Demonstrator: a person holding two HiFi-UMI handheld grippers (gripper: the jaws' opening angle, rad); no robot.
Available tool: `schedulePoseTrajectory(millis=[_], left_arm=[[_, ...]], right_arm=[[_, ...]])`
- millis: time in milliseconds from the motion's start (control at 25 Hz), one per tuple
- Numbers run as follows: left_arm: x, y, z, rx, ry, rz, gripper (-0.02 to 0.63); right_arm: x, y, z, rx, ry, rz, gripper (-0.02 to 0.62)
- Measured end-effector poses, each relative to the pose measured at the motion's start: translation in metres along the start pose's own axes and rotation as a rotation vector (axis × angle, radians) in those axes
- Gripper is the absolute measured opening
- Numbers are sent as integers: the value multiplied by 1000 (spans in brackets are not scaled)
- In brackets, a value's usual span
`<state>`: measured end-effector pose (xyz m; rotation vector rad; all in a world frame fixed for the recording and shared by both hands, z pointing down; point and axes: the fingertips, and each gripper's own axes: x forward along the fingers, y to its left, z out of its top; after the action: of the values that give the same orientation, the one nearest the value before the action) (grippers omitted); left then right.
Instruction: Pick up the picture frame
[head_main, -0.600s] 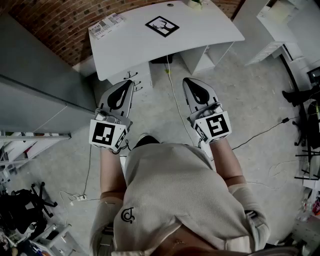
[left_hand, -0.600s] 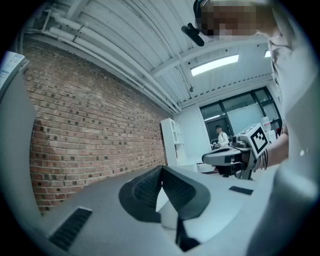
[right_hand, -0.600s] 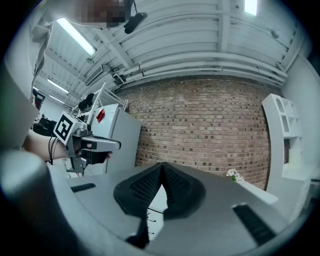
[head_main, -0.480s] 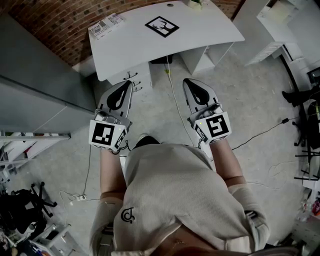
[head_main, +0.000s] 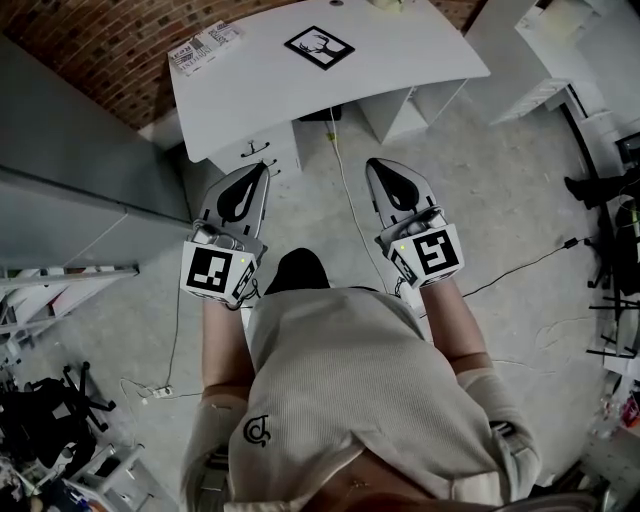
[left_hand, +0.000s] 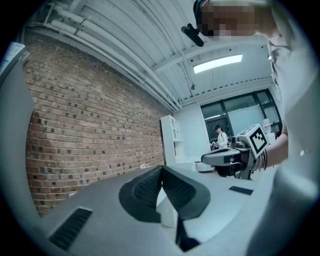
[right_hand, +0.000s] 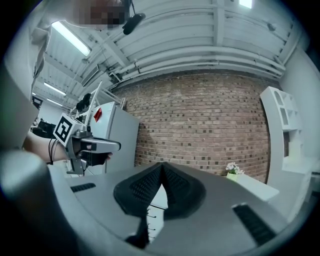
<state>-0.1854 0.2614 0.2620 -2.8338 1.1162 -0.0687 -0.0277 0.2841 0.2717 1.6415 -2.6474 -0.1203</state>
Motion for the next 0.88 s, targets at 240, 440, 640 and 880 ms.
schedulePoseTrajectory(millis=[240,440,640,880], left_arm=[[25,19,-20,-24,26,-2,11],[73,56,-33,-42,23,-20,12],[144,105,-39,-57,16,-44,12],[232,174,-46,-82,13,-52,11]], right_arm=[[23,-25,-27,20,55,-45,6],[65,-61,-45,37,94,-85,6],[128,-114,-50,33,109,-118,8],[221,-180,-52,4,137,-116,8]])
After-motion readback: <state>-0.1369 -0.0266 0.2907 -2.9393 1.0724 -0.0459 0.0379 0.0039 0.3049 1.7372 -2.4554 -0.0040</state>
